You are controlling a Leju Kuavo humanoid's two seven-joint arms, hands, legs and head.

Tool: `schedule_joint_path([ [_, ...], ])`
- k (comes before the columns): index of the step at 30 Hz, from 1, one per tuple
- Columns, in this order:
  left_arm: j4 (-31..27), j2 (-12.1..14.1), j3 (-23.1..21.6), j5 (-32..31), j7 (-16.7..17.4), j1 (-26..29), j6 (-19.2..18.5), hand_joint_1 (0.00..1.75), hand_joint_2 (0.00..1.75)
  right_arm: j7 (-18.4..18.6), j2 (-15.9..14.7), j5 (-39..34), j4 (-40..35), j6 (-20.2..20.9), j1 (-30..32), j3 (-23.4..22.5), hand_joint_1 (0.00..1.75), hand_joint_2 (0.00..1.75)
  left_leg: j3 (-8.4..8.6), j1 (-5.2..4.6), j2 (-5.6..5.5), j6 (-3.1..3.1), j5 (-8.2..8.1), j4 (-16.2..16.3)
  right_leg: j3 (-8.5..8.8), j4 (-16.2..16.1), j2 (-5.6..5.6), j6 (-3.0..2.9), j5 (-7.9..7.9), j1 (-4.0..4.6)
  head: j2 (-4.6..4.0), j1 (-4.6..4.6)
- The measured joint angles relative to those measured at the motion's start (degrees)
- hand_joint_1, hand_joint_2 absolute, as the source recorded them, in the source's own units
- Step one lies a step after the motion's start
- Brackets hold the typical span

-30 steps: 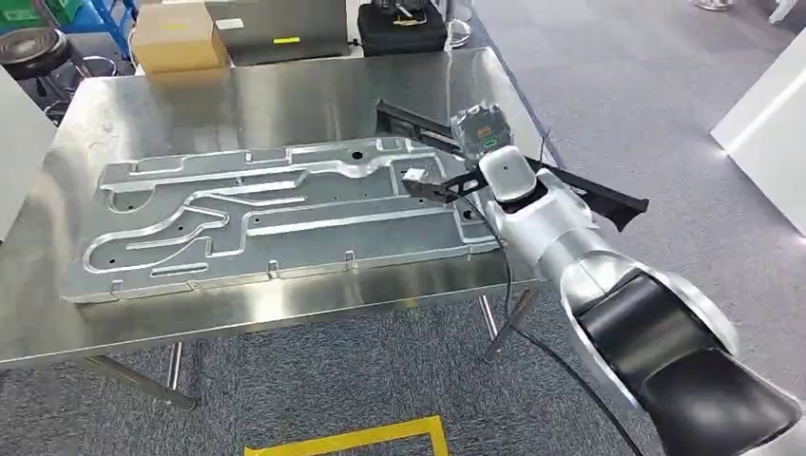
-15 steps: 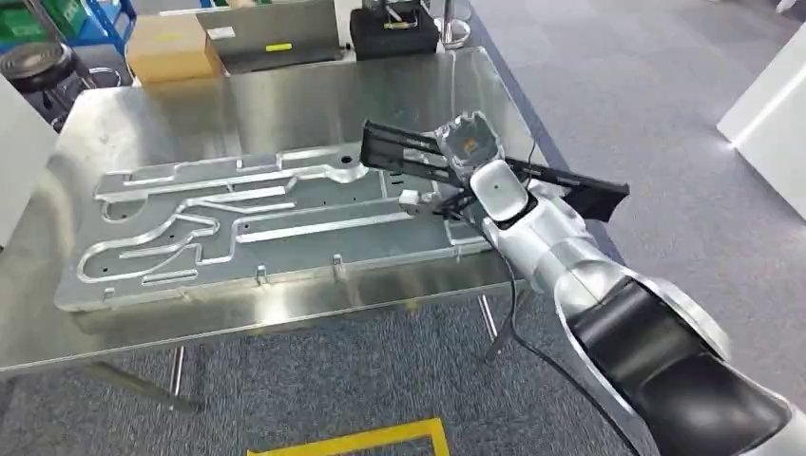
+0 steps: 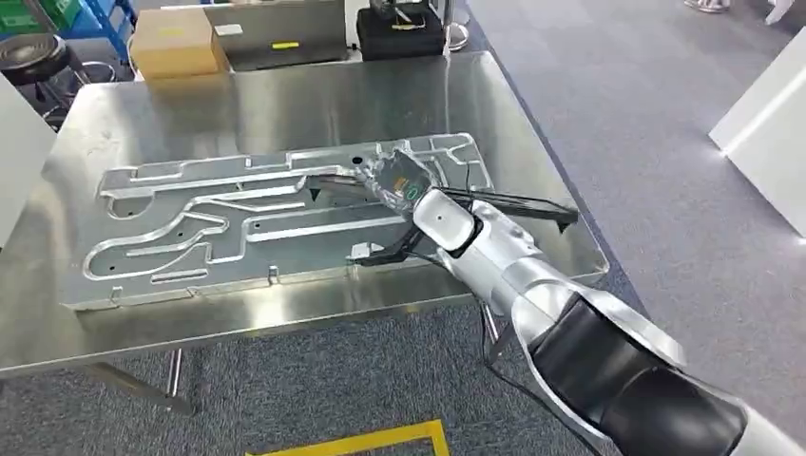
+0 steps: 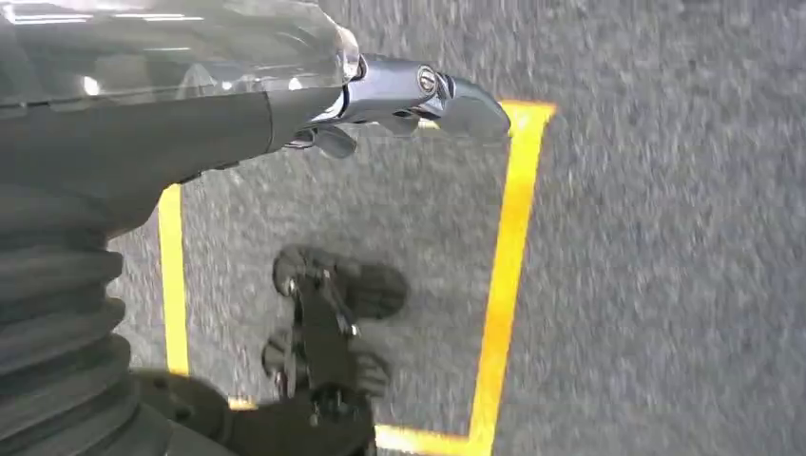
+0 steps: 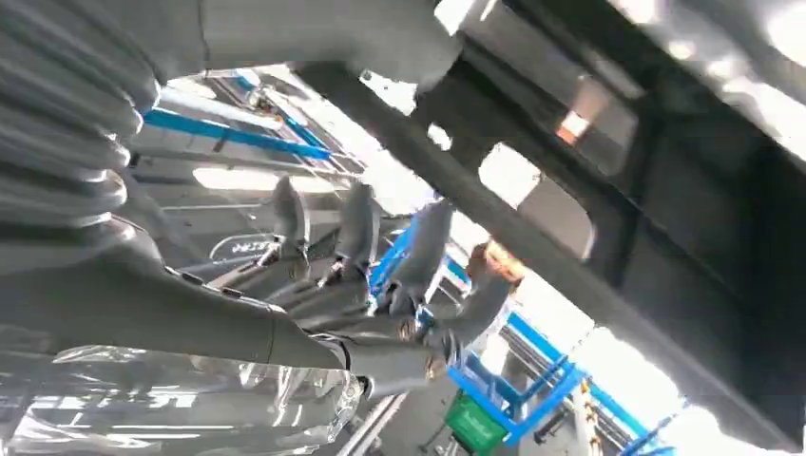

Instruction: Take the parts from the cabinet and place them on the table.

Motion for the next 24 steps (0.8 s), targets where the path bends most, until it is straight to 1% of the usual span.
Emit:
schedule_joint_path([
  [1, 0.00, 0.00, -0.06, -0.19, 0.24, 0.11, 0.57, 0.00, 1.75, -0.04, 0.06, -0.29, 0.05, -0.02, 0.48, 0.00, 0.00, 0.00, 0.01, -0.05, 0.00, 0.05, -0.03, 0.00, -2.35, 4.93, -0.01, 0.19, -2.06, -0.07, 0.00, 0.00],
  [2, 0.00, -0.02, -0.13, -0.31, 0.35, 0.16, 0.81, 0.00, 1.75, -0.09, 0.09, -0.40, 0.13, -0.04, 1.04, 0.00, 0.00, 0.00, 0.00, -0.06, -0.02, 0.10, -0.06, 0.02, -4.18, 8.53, -0.01, 0.29, -3.21, -0.08, 0.00, 0.00],
  [3, 0.00, 0.00, -0.20, -0.44, 0.53, 0.28, 1.03, 0.00, 1.75, -0.13, 0.09, -0.48, 0.26, -0.11, 1.68, 0.02, 0.00, 0.00, 0.02, -0.07, -0.09, 0.12, -0.07, 0.03, -5.36, 10.64, -0.01, 0.29, -3.29, -0.12, 0.00, 0.00],
  [4, 0.00, 0.00, -0.26, -0.46, 0.57, 0.39, 1.14, 0.00, 0.00, -0.15, 0.11, -0.51, 0.35, -0.15, 2.08, 0.04, 0.00, 0.00, 0.06, -0.08, -0.19, 0.11, -0.07, 0.04, -5.02, 9.52, -0.01, 0.19, -1.95, -0.13, 0.00, 0.00],
  [5, 0.00, -0.02, -0.33, -0.48, 0.64, 0.44, 1.32, 0.00, 0.00, -0.17, 0.13, -0.51, 0.39, -0.17, 2.18, 0.07, 0.00, 0.00, 0.12, -0.15, -0.30, 0.10, -0.08, 0.05, -3.40, 5.90, -0.01, -0.07, 0.40, -0.11, 0.00, 0.00],
  [6, 0.00, -0.02, -0.39, -0.53, 0.70, 0.50, 1.40, 0.00, 0.00, -0.15, 0.17, -0.59, 0.39, -0.18, 2.08, 0.07, 0.00, 0.00, 0.21, -0.21, -0.34, 0.04, -0.12, 0.05, -1.02, 0.92, 0.00, -0.47, 2.96, -0.06, 0.00, 0.00],
  [7, 0.00, -0.13, -0.48, -0.55, 0.77, 0.54, 1.58, 0.00, 0.00, -0.15, 0.17, -0.75, 0.39, -0.17, 1.90, 0.07, 0.00, 0.00, 0.33, -0.31, -0.35, -0.05, -0.18, 0.05, 1.49, -4.14, 0.00, -1.03, 5.13, 0.21, 0.00, 0.00],
  [8, 0.02, -0.39, -0.59, -0.61, 1.01, 0.56, 1.69, 0.00, 0.00, -0.15, 0.19, -1.01, 0.42, -0.17, 1.74, 0.07, 0.00, 0.00, 0.22, -0.39, -0.31, -0.22, -0.26, 0.08, 2.84, -6.92, -0.04, -1.68, 4.95, 0.57, 0.00, 0.00],
  [9, 0.02, -0.39, -0.74, -0.79, 1.31, 0.53, 1.86, 0.00, 0.00, -0.15, 0.42, -1.20, 0.42, -0.17, 1.71, 0.07, 0.00, 0.00, 0.13, -0.60, -0.31, -0.61, -0.30, 0.19, 2.78, -7.31, -0.23, -1.53, 5.17, 0.66, 0.00, 0.00],
  [10, 0.02, -0.39, -0.85, -0.81, 1.56, 0.55, 1.91, 0.00, 0.00, -0.15, 0.46, -1.40, 0.46, -0.15, 1.84, 0.07, 0.00, 0.00, 0.13, -0.41, -0.24, -0.94, -0.33, 0.15, 2.73, -7.27, -0.15, -1.61, 5.12, 0.86, 0.00, -0.02],
  [11, 0.02, -0.39, -0.94, -0.94, 1.73, 0.62, 1.97, 0.00, 0.00, -0.15, 0.44, -1.71, 0.55, -0.09, 1.92, 0.07, 0.00, 0.00, 0.25, -0.30, -0.20, -1.29, -0.28, -0.05, 2.74, -7.26, -0.09, -1.81, 5.08, 0.95, 0.00, 0.00],
  [12, 0.02, -0.39, -1.03, -0.98, 1.86, 0.63, 1.99, 0.00, 0.00, -0.15, 0.44, -1.93, 0.59, -0.07, 1.91, 0.04, 0.00, 0.00, 0.43, -0.52, -0.20, -1.63, -0.21, -0.30, 2.91, -7.73, -0.08, -2.14, 5.29, 0.73, 0.00, 0.00],
  [13, 0.02, -0.31, -1.07, -1.05, 1.90, 0.63, 2.04, 0.00, 0.00, -0.09, 0.46, -2.30, 0.59, -0.07, 1.94, -0.04, 0.00, 0.00, 0.35, -0.37, -0.09, -1.82, -0.68, 0.04, 3.47, -8.51, -0.27, -2.36, 5.69, 0.10, 0.00, 0.00],
  [14, 0.02, -0.35, -1.11, -1.16, 1.90, 0.60, 2.04, 0.00, 0.00, 0.00, 0.46, -2.58, 0.59, -0.09, 1.87, -0.15, 0.00, 0.00, -0.34, -0.48, -0.04, -2.08, -2.20, 2.00, 3.67, -8.78, -0.27, -2.74, 5.77, 0.07, 0.00, -0.02],
  [15, 0.02, -0.39, -1.18, -1.29, 1.90, 0.60, 1.99, 0.00, 0.00, 0.00, 0.48, -2.76, 0.59, -0.07, 1.88, -0.33, 0.00, 0.00, -1.94, -0.33, -0.03, -2.22, -4.31, 5.63, 3.66, -8.78, -0.30, -2.81, 5.77, 0.09, 0.00, -0.02],
  [16, 0.02, -0.37, -1.22, -1.29, 1.90, 0.64, 1.99, 0.00, 0.00, 0.00, 0.48, -2.82, 0.68, -0.07, 2.05, -0.42, 0.00, 0.00, -3.95, -0.22, -0.03, -2.46, -6.34, 9.98, 3.67, -8.77, -0.30, -2.85, 5.76, 0.18, 0.00, -0.02],
  [17, 0.02, -0.37, -1.27, -1.29, 1.90, 0.71, 1.99, 0.00, 0.00, 0.00, 0.48, -2.89, 0.81, -0.07, 2.28, -0.46, 0.00, 0.00, -5.99, -0.15, -0.03, -2.73, -7.86, 14.18, 3.64, -8.74, -0.31, -2.89, 5.73, 0.23, 0.00, -0.02],
  [18, 0.02, -0.37, -1.27, -1.31, 1.90, 0.81, 1.97, 0.00, 0.00, 0.00, 0.48, -2.95, 0.92, -0.07, 2.53, -0.48, 0.00, 0.00, -7.18, -0.09, -0.02, -2.93, -8.28, 16.59, 3.62, -8.66, -0.30, -2.90, 5.72, 0.24, 0.00, -0.02],
  [19, 0.02, -0.37, -1.29, -1.33, 1.90, 0.86, 1.91, 0.00, 0.00, 0.00, 0.48, -3.31, 0.96, -0.13, 2.76, -0.55, 0.00, 0.00, -7.15, 0.01, -0.02, -3.07, -7.44, 16.43, 3.63, -8.60, -0.30, -2.88, 5.69, 0.23, 0.00, -0.02],
  [20, 0.02, -0.35, -1.31, -1.40, 1.90, 0.83, 1.75, 0.00, 0.00, 0.00, 0.46, -3.92, 0.96, -0.37, 2.91, -0.85, 0.00, 0.00, -5.79, 0.16, -0.01, -3.18, -5.28, 13.38, 3.63, -8.43, -0.27, -2.77, 5.60, 0.18, 0.00, -0.02],
  [22, 0.02, -0.26, -1.38, -1.49, 1.90, 0.67, 1.51, 0.00, 0.00, -0.24, 0.44, -5.46, 0.94, -1.83, 2.92, -2.12, 0.00, 0.00, -0.73, 0.54, 0.09, -3.34, -0.20, 3.17, 3.62, -7.77, -0.17, -2.29, 5.18, 0.03, 0.00, -0.02],
  [23, 0.02, -0.28, -1.38, -1.51, 1.95, 0.53, 1.45, 0.00, 0.00, -0.72, 0.41, -6.37, 0.92, -2.87, 2.92, -2.78, 0.00, 0.00, 0.59, 0.52, 0.09, -3.21, -1.06, 0.85, 3.47, -7.47, -0.15, -1.96, 4.93, 0.20, 0.00, -0.02],
  [24, 0.02, -0.31, -1.40, -1.62, 1.99, 0.37, 1.36, 0.00, 0.00, -1.84, 0.28, -8.06, 0.88, -4.49, 2.94, -3.54, 0.00, 0.00, 0.58, 0.11, -0.15, -2.41, -0.82, 0.43, 3.19, -7.02, -0.06, -1.68, 4.85, 0.44, 0.00, 0.00],
])
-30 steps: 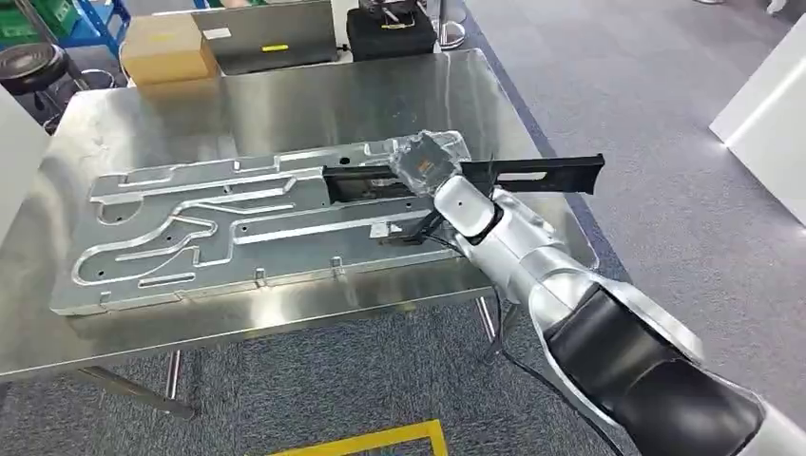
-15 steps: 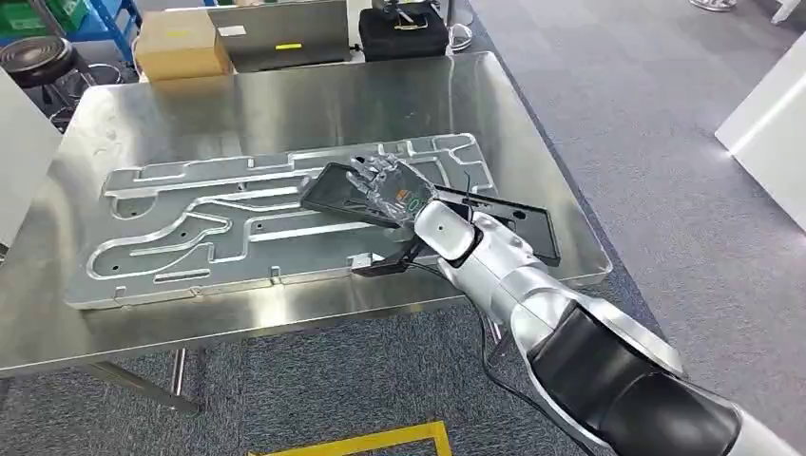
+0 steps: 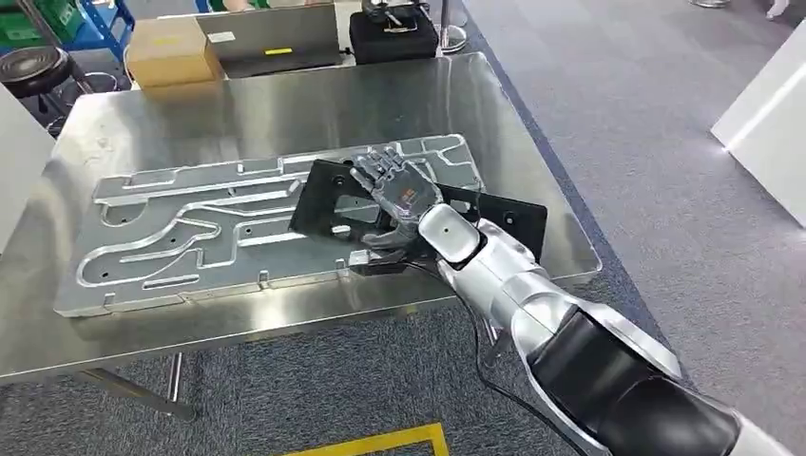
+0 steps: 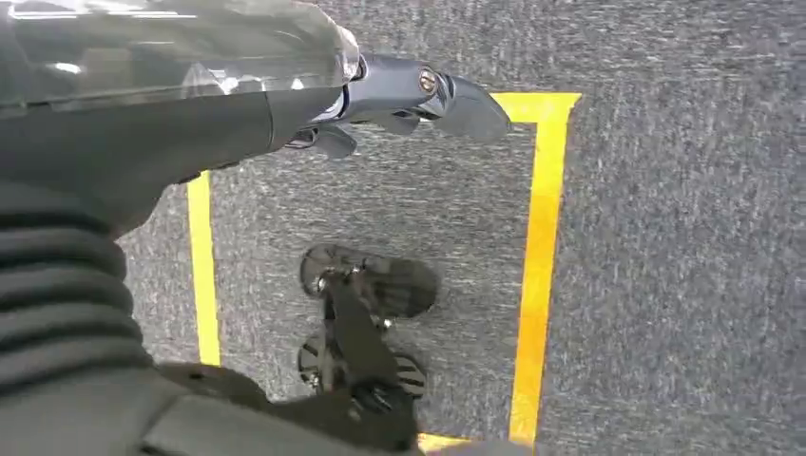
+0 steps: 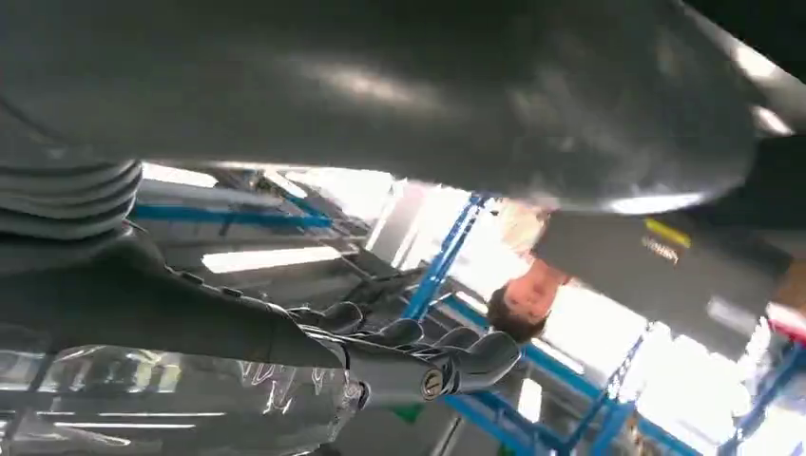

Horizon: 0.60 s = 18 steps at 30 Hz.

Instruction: Take the parts from the cabinet and place them on the table.

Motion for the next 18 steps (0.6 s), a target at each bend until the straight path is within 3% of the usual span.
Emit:
schedule_joint_path([
  [3, 0.00, 0.00, -0.13, -0.22, 0.61, -0.18, -0.11, 0.00, 0.00, -6.25, -0.02, -9.36, -1.12, -6.58, 0.55, -5.38, 0.00, 0.00, -0.31, -0.15, 0.00, 1.06, 0.12, 0.29, -0.04, -0.37, -0.02, 0.88, 0.34, -0.10, 0.00, 0.00],
  [5, 0.00, -0.13, -0.20, -0.24, 0.61, -0.41, -0.11, 0.00, 0.00, -9.07, -0.02, -12.89, -1.86, -7.80, 0.45, -8.99, 0.00, 0.00, -0.15, 0.16, 0.07, 1.90, 0.51, -0.17, -0.57, 1.04, -0.07, 1.46, -0.99, -0.37, 0.00, 0.00],
  [8, 0.00, -0.13, -0.28, -0.26, 0.61, -0.55, -0.26, 0.00, 0.00, -13.84, 0.00, -18.23, -2.97, -8.98, 0.92, -13.64, 0.00, 0.00, -0.34, 0.00, 0.13, 2.42, 0.55, -0.17, -6.44, 13.75, -0.10, 1.95, -7.38, -0.43, 0.00, 0.00],
  [9, 0.00, -0.13, -0.33, -0.28, 0.61, -0.56, -0.43, 0.00, 0.00, -17.17, -0.02, -21.67, -3.73, -9.04, 1.43, -15.33, 0.00, 0.00, -0.35, -0.04, 0.13, 2.45, 0.54, -0.15, -7.97, 16.93, -0.10, 1.98, -8.13, -0.45, 0.00, 0.00],
  [10, 0.00, -0.15, -0.35, -0.28, 0.59, -0.57, -0.57, 0.00, 0.00, -21.01, 0.00, -25.19, -4.67, -9.06, 1.93, -17.40, 0.00, 0.00, -0.34, -0.07, 0.11, 2.45, 0.54, -0.15, -8.19, 17.35, -0.10, 1.93, -7.58, -0.45, 0.00, 0.00],
  [11, 0.00, -0.18, -0.35, -0.20, 0.59, -0.61, -0.70, 0.00, 0.00, -24.65, 0.02, -28.58, -5.67, -9.11, 2.20, -19.81, 0.00, 0.00, -0.33, -0.11, 0.05, 2.45, 0.54, -0.11, -7.20, 15.19, -0.10, 1.75, -5.83, -0.45, 0.00, 0.00],
  [13, 0.00, -0.50, -0.35, 0.30, 0.24, -0.91, -1.13, 0.00, 0.00, -31.59, 0.11, -35.38, -10.06, -9.28, 2.27, -25.88, 0.00, 0.00, -0.27, -0.26, -0.01, 2.42, 0.54, -0.10, -2.44, 5.60, -0.10, 1.00, -0.90, -0.30, 0.00, 0.00],
  [14, 0.00, -0.70, -0.33, 0.70, -0.21, -1.04, -1.59, 0.00, 0.00, -33.10, 0.07, -37.29, -13.04, -9.30, 2.54, -28.22, 0.00, 0.00, -0.25, -0.28, -0.01, 2.38, 0.53, -0.10, -0.28, 1.28, -0.10, 0.40, 0.47, 0.02, 0.00, 0.00],
  [15, 0.00, -0.96, -0.31, 1.21, -0.64, -1.05, -2.06, 0.00, 0.00, -33.55, -0.15, -37.83, -15.95, -9.32, 3.17, -29.97, 0.00, 0.00, -0.40, -0.62, -0.01, 2.01, 0.49, -0.07, 0.36, -0.14, -0.18, 0.21, -0.39, 0.32, 0.00, 0.00],
  [18, 0.00, -1.14, 0.26, 2.62, -1.82, -0.78, -3.56, 0.00, 0.00, -30.70, -2.21, -35.48, -30.59, -9.24, 10.20, -34.69, 0.00, 0.00, -0.06, -0.21, -0.06, 1.14, 0.62, -0.41, 0.45, -0.54, -0.19, 0.02, -0.30, 0.64, 0.00, 0.00],
])
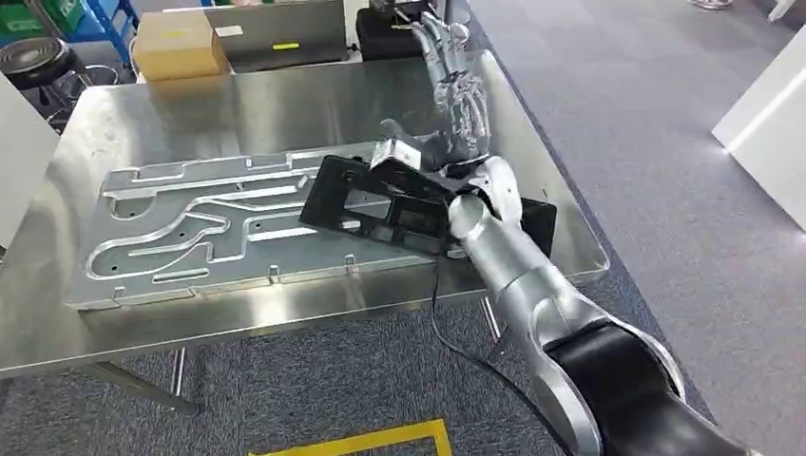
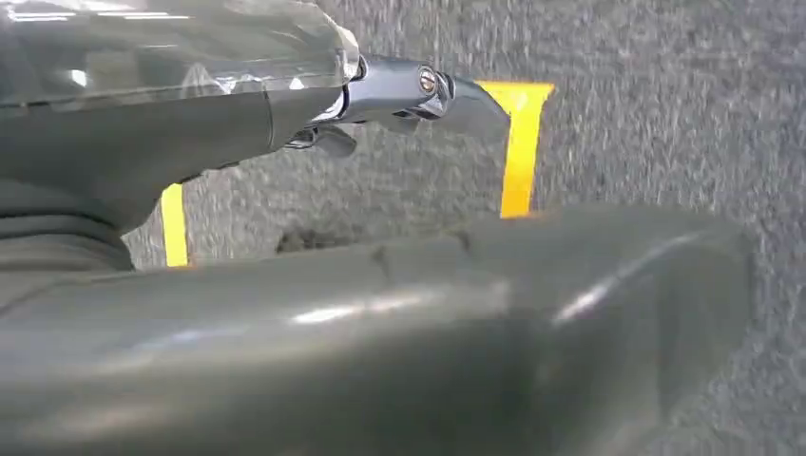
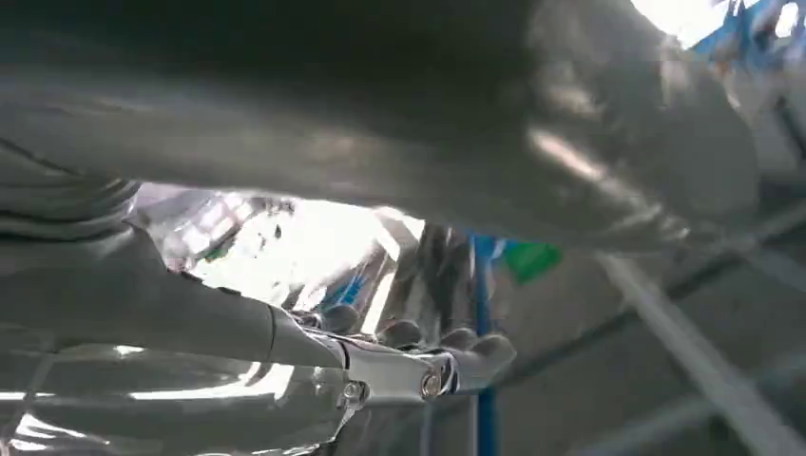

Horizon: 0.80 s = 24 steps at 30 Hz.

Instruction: Take the parts from the cabinet and place them on the table.

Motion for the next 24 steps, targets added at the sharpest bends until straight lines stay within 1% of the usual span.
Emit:
schedule_joint_path([
  [1, 0.00, -0.02, 0.18, 0.38, -0.55, 0.31, -0.53, 0.00, 0.00, 1.33, -1.57, 1.64, -8.37, -0.13, 4.18, -2.14, 0.00, 0.00, 0.12, -0.35, -0.27, -0.30, -0.16, -0.06, 0.63, -0.85, -0.21, -0.30, 0.24, -0.58, 0.00, -0.02],
  [2, 0.00, -0.09, 0.35, 0.90, -1.00, 0.81, -0.81, 0.00, 0.00, 2.55, -2.77, 2.93, -14.61, -0.37, 7.70, -4.35, 0.00, 0.00, -0.07, -0.16, 0.00, -0.42, -0.95, 0.71, 1.20, -1.35, -0.74, -0.41, 0.40, -0.70, 0.00, 0.00],
  [3, 0.00, -0.20, 0.51, 1.14, -1.29, 1.29, -1.12, 0.00, 0.00, 3.23, -3.67, 4.11, -19.90, -0.61, 10.49, -6.91, 0.00, 0.00, -1.04, -0.20, 0.17, -0.47, -2.93, 3.12, 1.40, -1.50, -0.99, -0.70, 0.37, -0.86, 0.00, -0.04],
  [4, 0.00, -0.26, 0.66, 1.51, -1.48, 1.71, -1.38, 0.00, 0.00, 3.14, -4.96, 4.21, -24.90, -0.63, 13.68, -9.95, 0.00, 0.00, -2.83, -0.08, 0.19, -0.61, -5.33, 7.38, 1.41, -1.50, -1.09, -0.83, 0.33, -0.86, 0.00, -0.04],
  [5, 0.02, -0.26, 1.01, 1.95, -1.75, 2.06, -1.49, 0.00, 0.00, 2.15, -6.14, 3.09, -30.15, -0.63, 18.44, -13.43, 0.00, 0.00, -4.94, 0.07, 0.20, -0.73, -7.58, 12.39, 1.53, -1.50, -1.19, -0.89, 0.24, -0.81, 0.00, -0.02],
  [6, 0.02, -0.28, 1.38, 2.32, -1.99, 2.34, -1.58, 0.00, 0.00, 0.88, -6.99, 1.36, -34.78, -0.66, 24.27, -17.06, 0.00, 0.00, -6.53, 0.12, 0.21, -0.87, -8.89, 16.23, 1.68, -1.50, -1.50, -0.84, 0.01, -0.78, 0.00, -0.02],
  [7, 0.00, -0.28, 1.69, 2.74, -2.21, 2.62, -1.69, 0.00, 0.00, -0.85, -7.80, -1.31, -38.85, -0.66, 30.08, -21.45, 0.00, 0.00, -7.02, 0.17, 0.24, -0.96, -8.84, 17.55, 1.93, -1.49, -1.81, -0.65, -0.24, -0.77, 0.00, -0.04],
  [8, 0.00, -0.31, 1.97, 2.91, -2.27, 2.95, -1.82, 0.00, 0.00, -2.90, -8.37, -4.35, -41.59, -0.66, 35.72, -25.83, 0.00, 0.00, -6.31, 0.23, 0.26, -1.01, -7.62, 16.18, 2.12, -1.43, -2.07, -0.46, -0.48, -0.82, 0.00, -0.02],
  [9, 0.00, -0.31, 2.19, 3.07, -2.31, 3.27, -1.86, 0.00, 0.00, -4.76, -8.69, -7.58, -44.13, -0.61, 40.63, -30.30, 0.00, 0.00, -4.43, 0.28, 0.26, -1.07, -5.44, 12.54, 2.15, -1.14, -2.13, -0.28, -0.61, -0.93, 0.00, -0.02],
  [10, 0.00, -0.31, 2.47, 3.24, -2.33, 3.55, -1.88, 0.00, 0.00, -5.64, -9.17, -9.36, -46.36, -0.59, 44.21, -34.18, 0.00, 0.00, -1.77, 0.31, 0.24, -0.99, -3.05, 7.38, 2.05, -0.72, -2.02, -0.02, -0.84, -1.13, 0.00, -0.02],
  [11, 0.00, -0.28, 2.74, 3.28, -2.34, 3.65, -1.93, 0.00, 0.00, -5.89, -9.66, -8.81, -48.26, -0.57, 46.74, -36.90, 0.00, 0.00, 0.55, 0.39, 0.13, -0.84, -1.35, 2.90, 1.88, -0.22, -1.58, 0.23, -1.06, -1.28, 0.00, -0.02],
  [12, 0.00, -0.31, 2.97, 3.35, -2.34, 3.60, -1.93, 0.00, 0.00, -5.42, -9.85, -7.34, -49.90, -0.30, 49.22, -39.15, 0.00, 0.00, 1.25, 0.15, -0.10, -0.61, -2.48, 1.44, 1.50, 0.31, -1.08, 0.68, -1.34, -0.93, 0.00, -0.02],
  [13, 0.00, -0.31, 3.13, 3.41, -2.31, 3.41, -1.93, 0.00, 0.00, -4.84, -9.92, -5.26, -50.92, 0.46, 51.53, -41.71, 0.00, 0.00, 1.44, 0.17, -0.03, -0.25, -2.58, 1.28, 1.22, 0.48, -0.71, 1.03, -1.21, -0.90, 0.00, -0.02],
  [14, 0.00, -0.28, 3.22, 3.44, -2.29, 3.39, -1.93, 0.00, 0.00, -4.66, -9.90, -3.97, -51.54, 1.41, 53.41, -45.08, 0.00, 0.00, 1.33, 0.07, -0.02, -0.04, -2.56, 1.22, 1.25, 0.40, -0.68, 1.35, -1.06, -0.97, 0.00, -0.02],
  [15, 0.00, -0.28, 3.30, 3.41, -2.23, 3.28, -1.95, 0.00, 0.00, -5.26, -9.39, -3.72, -51.83, 3.59, 55.62, -48.24, 0.00, 0.00, 1.32, -0.03, -0.03, 0.41, -2.48, 1.31, 1.37, 0.16, -0.66, 1.76, -0.85, -1.12, 0.00, -0.02],
  [16, 0.00, -0.28, 3.37, 3.39, -2.23, 3.25, -1.95, 0.00, 0.00, -6.01, -8.89, -3.87, -51.75, 5.70, 57.03, -51.56, 0.00, 0.00, 1.32, 0.00, -0.02, 1.01, -2.08, 0.85, 1.40, 0.11, -0.65, 2.16, -0.70, -1.20, 0.00, -0.02],
  [17, 0.00, -0.28, 3.46, 3.35, -2.18, 3.21, -1.95, 0.00, 0.00, -6.17, -8.32, -3.83, -51.44, 6.71, 57.96, -54.41, 0.00, 0.00, 1.35, 0.21, 0.22, 1.58, -1.55, 0.46, 1.30, 0.66, -0.45, 2.38, -1.62, -1.52, 0.00, -0.02],
  [18, 0.00, -0.28, 3.54, 3.24, -2.18, 3.19, -1.97, 0.00, 0.00, -6.35, -7.62, -3.01, -50.87, 7.36, 58.70, -57.42, 0.00, 0.00, 0.98, 0.17, 0.25, 2.00, -1.24, 0.31, 0.47, 2.71, -0.38, 2.51, -4.25, -1.51, 0.00, -0.02],
  [19, 0.00, -0.28, 3.61, 3.22, -2.18, 3.17, -1.97, 0.00, 0.00, -6.50, -6.94, -1.86, -49.86, 7.78, 59.20, -59.60, 0.00, 0.00, 0.57, 0.10, 0.32, 2.25, -0.96, 0.31, -0.83, 6.33, -0.31, 2.67, -7.16, -1.49, 0.00, -0.02],
  [20, 0.00, -0.26, 3.65, 3.20, -2.18, 3.15, -1.97, 0.00, 0.00, -6.56, -6.26, -0.41, -48.55, 7.80, 59.57, -61.37, 0.00, 0.00, 0.10, -0.01, 0.38, 2.32, -0.63, 0.31, -2.35, 10.66, -0.30, 2.85, -9.88, -1.52, 0.00, -0.02],
  [21, 0.00, -0.26, 3.70, 3.11, -2.18, 3.14, -1.99, 0.00, 0.00, -6.61, -5.33, 1.49, -46.77, 7.85, 59.85, -63.15, 0.00, 0.00, -0.51, -0.17, 0.41, 2.36, -0.26, 0.32, -3.73, 15.01, -0.30, 2.98, -12.02, -1.55, 0.00, -0.02],
  [22, 0.00, -0.26, 3.76, 3.02, -2.12, 3.15, -1.99, 0.00, 0.00, -6.63, -4.59, 2.80, -44.77, 8.00, 59.83, -64.46, 0.00, 0.00, -0.97, -0.28, 0.46, 2.36, 0.11, 0.33, -4.01, 16.83, -0.30, 3.01, -12.49, -1.61, 0.00, -0.02],
  [23, 0.00, -0.26, 3.78, 3.00, -2.03, 3.10, -1.99, 0.00, 0.00, -6.63, -4.15, 4.21, -42.64, 8.39, 59.78, -65.60, 0.00, 0.00, -1.51, -0.44, 0.49, 2.31, 0.55, 0.33, -3.06, 16.29, -0.31, 2.95, -11.71, -1.64, 0.00, -0.02],
  [24, 0.00, -0.26, 3.83, 3.02, -1.96, 3.04, -1.99, 0.00, 0.00, -6.50, -3.71, 5.75, -40.52, 8.92, 59.61, -66.73, 0.00, 0.00, -2.09, -0.53, 0.49, 2.29, 1.02, 0.33, -0.80, 13.42, -0.31, 2.75, -9.81, -1.66, 0.00, -0.02],
])
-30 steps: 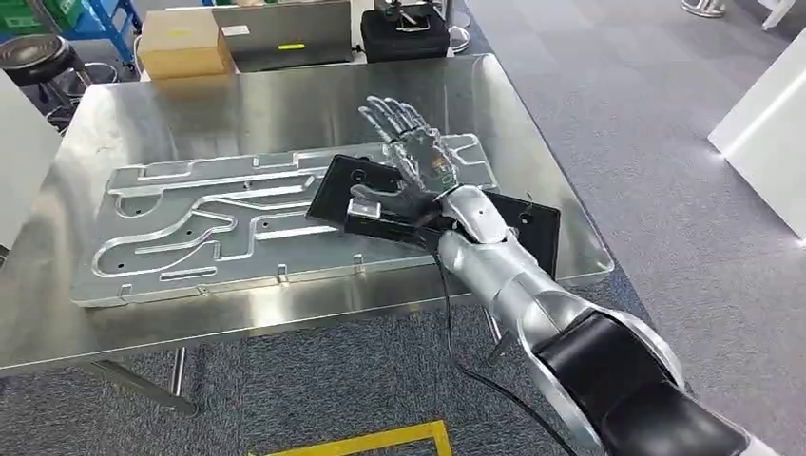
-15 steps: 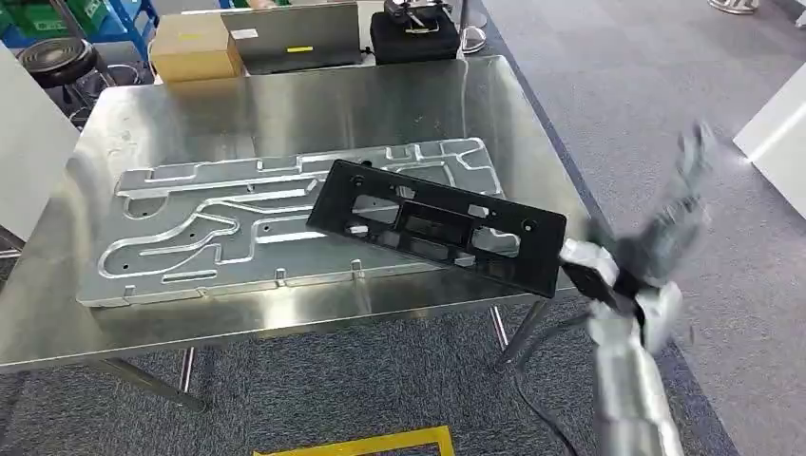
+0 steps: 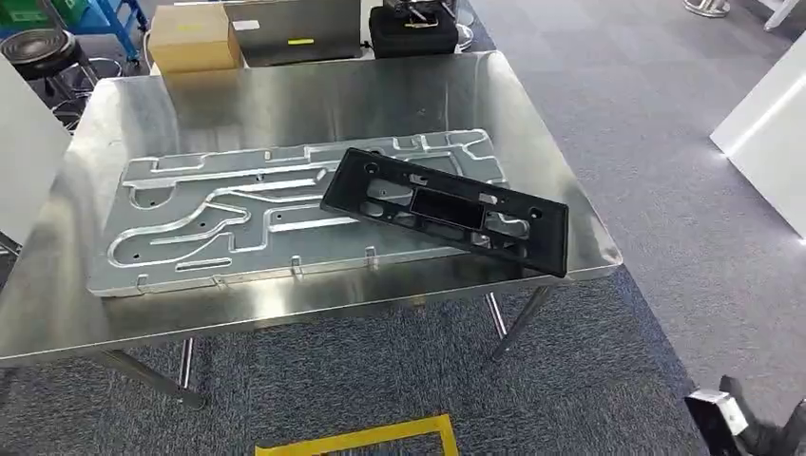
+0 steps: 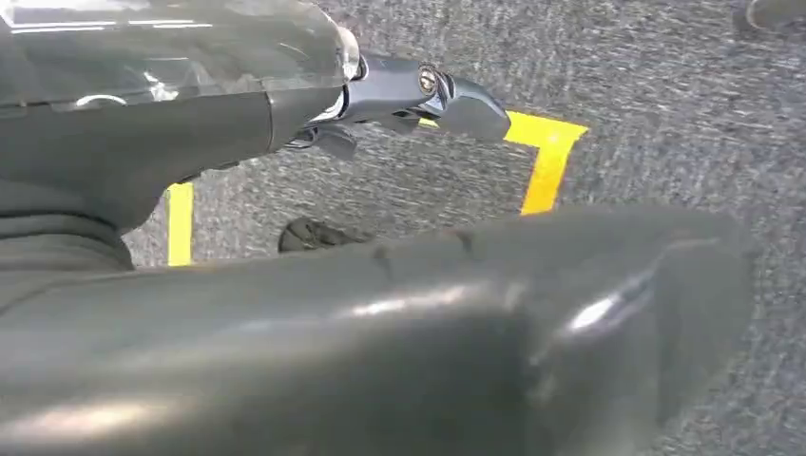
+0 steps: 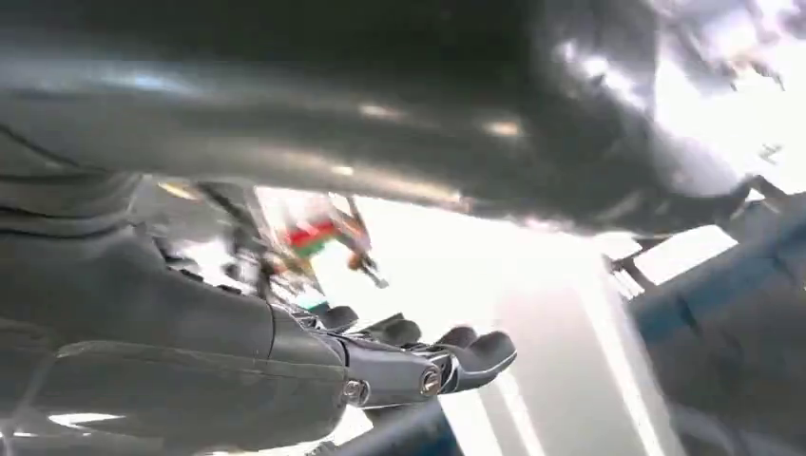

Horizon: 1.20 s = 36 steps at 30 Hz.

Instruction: Take the parts from the cabinet and place them on the table.

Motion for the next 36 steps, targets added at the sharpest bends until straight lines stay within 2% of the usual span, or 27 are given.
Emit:
schedule_joint_path([
  [2, 0.00, -0.06, 0.24, 0.04, 0.28, -0.04, -0.04, 0.00, 0.00, 0.39, 0.59, 6.41, 7.40, -0.87, -1.72, -3.00, 0.00, 0.00, -0.99, -0.15, 0.02, -0.36, 1.01, 0.00, 7.09, -10.23, 0.00, -0.81, 3.43, 0.24, 0.00, 0.00],
  [3, 0.00, -0.24, 0.33, 0.04, 0.33, -0.17, -0.04, 0.00, 0.00, 1.05, 0.63, 9.60, 12.21, -1.40, -2.85, -4.72, 0.00, 0.00, -1.11, -0.11, 0.06, -0.58, 1.53, 0.16, 10.32, -15.31, -0.06, -1.39, 2.19, 0.54, 0.00, 0.00],
  [4, 0.00, -0.57, 0.35, 0.02, 0.46, -0.12, -0.02, 0.00, 0.00, 1.99, 0.54, 11.83, 17.11, -1.60, -3.83, -6.36, 0.00, 0.00, -0.95, -0.18, 0.07, -1.03, 1.97, -0.27, 10.33, -15.28, -0.15, -1.07, 3.03, 0.87, 0.00, -0.02],
  [7, 0.00, -0.92, 0.44, -0.26, 0.89, -0.13, 0.13, 0.00, 0.00, 7.44, -0.33, 17.07, 34.43, -3.45, -5.61, -11.46, 0.00, 0.00, -0.75, 0.14, -0.06, -2.15, 3.52, -1.01, 9.82, -15.77, -0.05, -2.19, 4.07, 1.32, 0.00, 0.02],
  [8, 0.00, -0.90, 0.46, -0.35, 1.07, 0.09, 0.20, 0.00, 0.00, 9.83, -0.42, 18.76, 38.48, -3.61, -5.94, -12.14, 0.00, 0.00, -1.05, 0.01, -0.08, -2.57, 3.69, -0.95, 9.36, -16.52, -0.09, -2.71, 5.20, 0.52, 0.00, 0.02],
  [9, 0.00, -0.92, 0.46, -0.44, 1.42, 0.18, 0.28, 0.00, 0.00, 13.46, -0.44, 20.88, 42.79, -3.10, -6.60, -12.45, 0.00, 0.00, -1.81, 0.11, -0.12, -2.70, 0.65, 0.53, 8.55, -16.60, -0.12, -3.06, 6.01, 0.69, 0.00, 0.00],
  [11, 0.00, -1.05, 0.46, -0.90, 2.01, 0.14, 0.44, 0.00, 0.00, 21.34, -0.75, 24.70, 50.93, -0.50, -7.08, -12.72, 0.00, 0.00, -3.66, 0.17, -0.13, -2.93, -7.11, 7.99, 6.81, -16.45, -0.03, -3.41, 7.27, 0.77, 0.00, 0.02],
  [12, 0.00, -1.11, 0.46, -1.20, 2.27, 0.14, 0.48, 0.00, 0.00, 25.19, -0.64, 25.77, 54.14, 1.62, -7.22, -12.78, 0.00, 0.00, -4.36, 0.17, -0.12, -3.05, -9.73, 12.26, 5.95, -16.41, -0.08, -3.47, 7.85, 0.90, 0.00, 0.00],
  [13, 0.00, -1.20, 0.44, -1.58, 2.56, 0.16, 0.48, 0.00, 0.00, 28.91, -0.53, 26.27, 56.96, 4.09, -7.42, -12.87, 0.00, 0.00, -4.49, 0.17, -0.12, -3.16, -10.75, 15.70, 5.06, -16.27, -0.18, -3.52, 8.49, 0.98, 0.00, 0.02],
  [14, 0.00, -1.20, 0.39, -1.82, 2.78, 0.19, 0.50, 0.00, 0.00, 31.90, -0.26, 26.24, 59.50, 6.37, -7.66, -13.07, 0.00, 0.00, -3.84, 0.15, -0.12, -3.15, -9.87, 17.04, 4.10, -16.02, -0.20, -3.48, 9.07, 1.03, 0.00, 0.00],
  [15, 0.00, -1.20, 0.31, -2.43, 3.19, 0.20, 0.48, 0.00, 0.00, 35.68, 0.06, 25.98, 61.94, 9.65, -8.04, -13.59, 0.00, 0.00, -1.89, 0.15, -0.12, -3.09, -7.56, 15.96, 3.03, -15.71, -0.20, -3.41, 9.64, 1.03, 0.00, 0.00],
  [16, 0.00, -1.20, 0.11, -3.04, 3.48, 0.17, 0.31, 0.00, 0.00, 39.23, 0.55, 25.96, 63.71, 13.11, -8.40, -14.05, 0.00, 0.00, 1.06, 0.15, -0.12, -2.96, -5.41, 12.72, 2.11, -15.29, -0.20, -3.31, 10.05, 1.04, 0.00, 0.00],
  [17, 0.00, -1.20, -0.09, -3.48, 3.78, 0.14, 0.13, 0.00, 0.00, 42.28, 0.94, 25.96, 65.44, 16.31, -8.62, -14.35, 0.00, 0.00, 5.08, 0.13, -0.12, -2.68, -4.47, 7.65, 1.28, -14.84, -0.19, -3.18, 10.40, 1.04, 0.00, 0.00],
  [18, 0.00, -1.20, -0.39, -4.03, 4.20, 0.01, -0.04, 0.00, 0.00, 43.79, 1.51, 25.87, 66.70, 18.61, -8.90, -14.60, 0.00, 0.00, 9.41, 0.01, -0.12, -2.25, -5.94, 1.85, 0.91, -14.27, -0.20, -3.01, 10.67, 0.98, 0.00, 0.00],
  [19, 0.00, -1.20, -0.68, -4.59, 4.86, -0.12, -0.44, 0.00, 0.00, 45.12, 2.12, 25.98, 67.71, 21.03, -9.06, -14.88, 0.00, 0.00, 12.00, -0.36, -0.12, -2.09, -7.48, -2.43, 0.53, -13.86, -0.16, -2.74, 10.87, 1.32, 0.00, 0.02],
  [21, 0.02, -1.33, -1.29, -5.50, 6.11, -0.08, -1.42, 0.00, 0.00, 46.82, 2.82, 26.34, 69.56, 24.91, -9.50, -15.05, 0.00, 0.00, 11.45, -0.45, -0.12, -1.68, -7.55, -2.62, 0.51, -13.91, -0.27, -2.08, 11.72, 1.02, 0.00, 0.00],
  [23, 0.04, -1.53, -1.82, -6.54, 7.70, 0.08, -2.93, 0.00, 0.00, 47.28, 3.52, 25.26, 70.72, 26.05, -9.79, -15.78, 0.00, 0.00, 10.89, -0.08, 0.08, -0.66, -6.15, -3.29, 0.40, -14.03, -0.05, -1.30, 12.58, 1.10, 0.00, 0.00],
  [24, 0.04, -1.66, -2.19, -6.82, 8.22, 0.06, -3.68, 0.00, 0.00, 47.28, 3.87, 25.24, 71.16, 26.69, -9.91, -16.19, 0.00, 0.00, 10.46, -0.07, 0.52, -0.23, -5.55, -3.26, -0.24, -13.00, 0.23, -1.10, 10.55, 0.85, 0.00, 0.00],
  [25, 0.07, -1.70, -2.58, -6.89, 8.50, 0.09, -4.57, 0.00, 0.00, 47.17, 3.93, 25.26, 71.51, 26.77, -10.03, -16.39, 0.00, 0.00, 9.59, -0.06, 0.51, 0.32, -4.89, -3.26, -1.19, -10.13, 0.26, -0.97, 6.81, 0.71, 0.00, 0.00],
  [27, 0.07, -1.77, -2.64, -6.51, 8.61, 0.23, -6.45, 0.00, 0.00, 46.36, 3.89, 25.55, 71.77, 26.86, -10.12, -16.52, 0.00, 0.00, 7.84, -0.14, 0.52, 0.28, -3.63, -3.21, -3.41, -1.78, 0.24, -0.45, 0.40, 0.47, 0.00, 0.00],
  [28, 0.07, -1.84, -2.67, -6.53, 8.66, 0.28, -6.86, 0.00, 0.00, 45.92, 3.73, 25.57, 71.83, 27.05, -10.19, -16.54, 0.00, 0.00, 6.95, -0.14, 0.60, 0.19, -3.03, -3.09, -4.07, 1.76, 0.23, -0.23, -0.87, 0.38, 0.00, 0.00],
  [29, 0.07, -1.97, -2.71, -6.58, 8.66, 0.34, -7.15, 0.00, 0.00, 45.42, 3.63, 25.57, 71.99, 27.38, -10.26, -16.61, 0.00, 0.00, 6.06, -0.13, 0.62, 0.03, -2.39, -2.94, -3.78, 3.59, 0.22, -0.05, -0.10, 0.25, 0.00, 0.00],
  [30, 0.07, -2.12, -2.80, -6.91, 8.72, 0.34, -7.39, 0.00, 0.00, 45.03, 3.50, 25.55, 72.03, 27.56, -10.30, -16.65, 0.00, 0.00, 5.28, -0.11, 0.68, -0.10, -1.84, -2.72, -2.40, 2.84, 0.21, 0.05, 1.96, 0.15, 0.00, 0.00],
  [32, 0.07, -2.45, -3.28, -7.85, 9.05, 0.35, -7.65, 0.00, 0.00, 44.19, 3.17, 25.17, 72.10, 27.67, -10.34, -16.87, 0.00, 0.00, 3.49, 0.01, 0.64, -0.47, -0.95, -2.05, 3.73, -4.97, 0.21, -0.07, 6.06, -0.06, 0.00, 0.00],
  [33, 0.07, -2.58, -3.63, -8.18, 9.14, 0.34, -7.67, 0.00, 0.00, 43.91, 3.10, 25.04, 72.12, 27.69, -10.49, -16.94, 0.00, 0.00, 2.93, 0.00, 0.61, -0.76, -0.59, -1.60, 7.88, -10.76, 0.25, -0.22, 5.91, -0.12, 0.00, 0.00],
  [34, 0.07, -2.60, -4.00, -8.41, 9.14, 0.35, -7.67, 0.00, 0.00, 43.63, 3.06, 24.89, 72.14, 27.69, -10.67, -17.02, 0.00, 0.00, 2.37, -0.29, 0.55, -1.07, -0.39, -1.18, 10.69, -15.44, 0.29, -0.46, 4.13, 0.28, 0.00, 0.00],
  [36, 0.09, -2.69, -4.48, -9.13, 9.14, 0.34, -8.17, 0.00, 0.00, 42.55, 3.04, 24.19, 72.43, 27.69, -10.82, -17.41, 0.00, 0.00, 2.12, -0.14, 0.68, -1.91, 0.54, -1.15, 10.47, -16.46, 0.27, -1.21, 3.82, 0.58, 0.00, 0.00],
])
